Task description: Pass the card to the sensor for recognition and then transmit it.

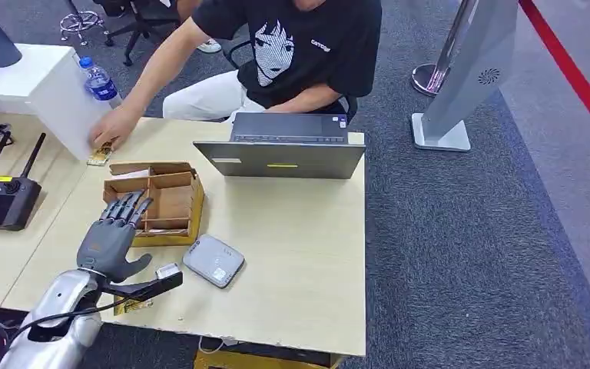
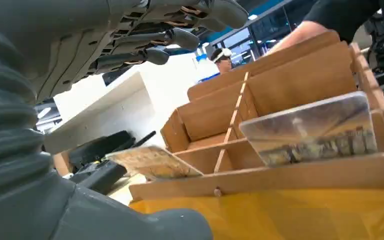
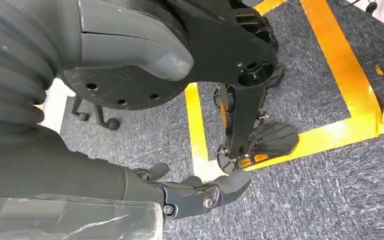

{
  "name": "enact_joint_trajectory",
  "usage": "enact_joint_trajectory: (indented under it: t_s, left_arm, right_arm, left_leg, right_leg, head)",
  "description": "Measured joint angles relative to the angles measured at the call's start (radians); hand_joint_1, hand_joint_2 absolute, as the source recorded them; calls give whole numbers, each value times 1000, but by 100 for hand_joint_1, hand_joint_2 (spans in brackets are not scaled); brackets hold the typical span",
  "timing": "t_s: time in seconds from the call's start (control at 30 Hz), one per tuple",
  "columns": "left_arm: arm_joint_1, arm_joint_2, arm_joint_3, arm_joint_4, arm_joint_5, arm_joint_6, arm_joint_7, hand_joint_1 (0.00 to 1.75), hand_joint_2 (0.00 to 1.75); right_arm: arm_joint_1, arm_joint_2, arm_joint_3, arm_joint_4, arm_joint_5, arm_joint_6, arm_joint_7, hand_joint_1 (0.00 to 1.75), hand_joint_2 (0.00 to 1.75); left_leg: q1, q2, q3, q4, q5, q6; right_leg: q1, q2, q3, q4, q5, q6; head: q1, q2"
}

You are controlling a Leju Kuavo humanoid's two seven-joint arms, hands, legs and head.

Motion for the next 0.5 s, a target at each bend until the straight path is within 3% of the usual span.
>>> enact_joint_trajectory:
  t_s: [0.5]
  left_arm:
    - [-7,-3,0,29,-8,8,0,0,175]
  right_arm:
    - [-1,0,-21,0,11,0,0,0,175]
  left_leg:
    - [0,0,0,0,0,0]
  right_leg:
    - [0,0,0,0,0,0]
  head:
    - [0,0]
